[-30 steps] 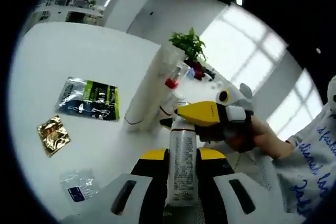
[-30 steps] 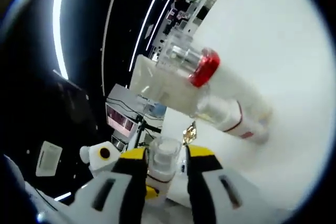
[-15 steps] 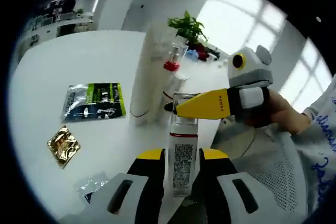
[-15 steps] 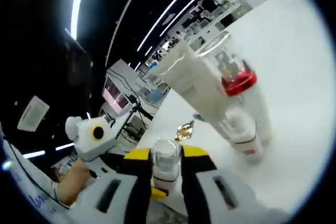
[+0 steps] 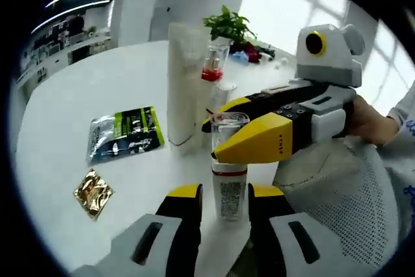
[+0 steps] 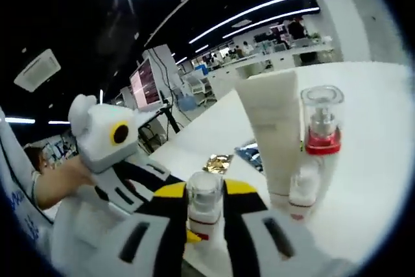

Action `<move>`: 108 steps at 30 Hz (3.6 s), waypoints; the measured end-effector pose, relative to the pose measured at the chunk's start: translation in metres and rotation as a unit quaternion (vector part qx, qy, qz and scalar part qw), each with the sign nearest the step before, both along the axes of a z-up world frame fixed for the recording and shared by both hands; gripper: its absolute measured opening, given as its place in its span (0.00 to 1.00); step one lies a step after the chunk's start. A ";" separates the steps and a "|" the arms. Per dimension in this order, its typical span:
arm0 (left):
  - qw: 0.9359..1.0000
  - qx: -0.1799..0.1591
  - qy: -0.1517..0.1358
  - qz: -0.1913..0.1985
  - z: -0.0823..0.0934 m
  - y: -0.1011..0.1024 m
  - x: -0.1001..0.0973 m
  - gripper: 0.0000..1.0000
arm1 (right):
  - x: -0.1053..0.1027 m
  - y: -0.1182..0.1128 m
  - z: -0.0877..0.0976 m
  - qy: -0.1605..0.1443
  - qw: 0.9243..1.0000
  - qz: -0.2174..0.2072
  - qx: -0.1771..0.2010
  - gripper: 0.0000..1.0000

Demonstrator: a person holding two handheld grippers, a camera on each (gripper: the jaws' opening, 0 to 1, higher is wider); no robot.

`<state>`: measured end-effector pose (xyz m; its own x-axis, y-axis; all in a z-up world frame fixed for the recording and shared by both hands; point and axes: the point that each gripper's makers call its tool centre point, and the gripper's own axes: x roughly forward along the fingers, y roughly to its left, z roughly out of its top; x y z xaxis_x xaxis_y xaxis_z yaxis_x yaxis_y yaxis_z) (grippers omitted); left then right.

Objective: Arrange the skincare products in the storage area until every visible bottle or jar stands upright without overlapping.

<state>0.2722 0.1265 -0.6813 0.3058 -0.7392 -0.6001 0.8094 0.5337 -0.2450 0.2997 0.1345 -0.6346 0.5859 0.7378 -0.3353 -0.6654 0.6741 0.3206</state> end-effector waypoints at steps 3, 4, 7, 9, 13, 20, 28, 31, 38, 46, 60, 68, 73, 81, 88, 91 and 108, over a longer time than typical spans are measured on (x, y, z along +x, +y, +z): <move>1.000 0.002 0.000 -0.001 -0.001 0.000 0.001 0.20 | 0.000 0.001 -0.001 -0.011 1.000 0.005 -0.013 0.20; 1.000 0.004 -0.001 -0.002 -0.001 0.000 0.001 0.19 | 0.000 0.001 -0.001 -0.013 1.000 0.007 -0.017 0.20; 1.000 0.015 -0.012 -0.005 -0.004 0.001 0.003 0.18 | 0.000 0.001 -0.002 -0.025 0.999 0.012 -0.033 0.20; 1.000 0.020 -0.017 -0.002 -0.005 0.002 0.005 0.17 | 0.000 0.002 -0.001 -0.040 0.998 0.017 -0.046 0.20; 0.999 0.037 -0.028 -0.003 -0.010 0.004 0.008 0.17 | -0.002 0.004 -0.003 -0.052 0.996 0.028 -0.067 0.20; 0.997 0.066 -0.040 -0.011 -0.019 0.006 0.009 0.18 | -0.007 0.009 -0.008 -0.070 0.991 0.051 -0.105 0.20; 0.995 0.083 -0.045 -0.021 -0.024 0.005 0.008 0.18 | -0.010 0.015 -0.010 -0.082 0.987 0.066 -0.121 0.20; 0.995 0.087 -0.046 -0.022 -0.026 0.006 0.008 0.19 | -0.010 0.017 -0.010 -0.083 0.987 0.069 -0.119 0.21; 0.993 0.103 -0.055 -0.024 -0.029 0.009 0.009 0.26 | -0.013 0.017 -0.011 -0.080 0.987 0.072 -0.119 0.27; 0.991 0.114 -0.063 -0.015 -0.029 0.016 0.014 0.27 | -0.019 0.013 -0.014 -0.065 0.988 0.074 -0.115 0.29; 0.991 0.122 -0.058 0.014 -0.029 0.028 0.022 0.23 | -0.012 -0.030 -0.019 -0.032 0.991 0.042 -0.124 0.29; 0.990 0.132 -0.043 0.015 -0.036 0.027 0.022 0.18 | -0.015 -0.054 -0.028 -0.013 0.989 0.041 -0.144 0.23; 0.990 0.135 -0.046 0.009 -0.035 0.024 0.024 0.17 | -0.012 -0.071 -0.031 0.000 0.987 0.026 -0.159 0.22; 0.989 0.144 -0.028 0.007 -0.038 0.020 0.024 0.16 | 0.004 -0.096 -0.036 0.010 0.982 0.000 -0.190 0.24; 0.988 0.154 -0.028 0.006 -0.041 0.019 0.030 0.10 | 0.018 -0.104 -0.042 0.020 0.979 -0.013 -0.203 0.23; 0.987 0.157 -0.028 0.002 -0.042 0.016 0.032 0.09 | 0.020 -0.103 -0.044 0.023 0.977 -0.011 -0.210 0.23; 0.988 0.152 -0.036 -0.007 -0.044 -0.012 0.044 0.09 | 0.020 -0.101 -0.059 0.042 0.975 -0.006 -0.217 0.20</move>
<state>0.3163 0.1146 -0.7255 0.3478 -0.5322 -0.7719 0.8264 0.5629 -0.0158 0.3192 0.0336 -0.6935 0.5511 0.5096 -0.6608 -0.6403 0.7660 0.0567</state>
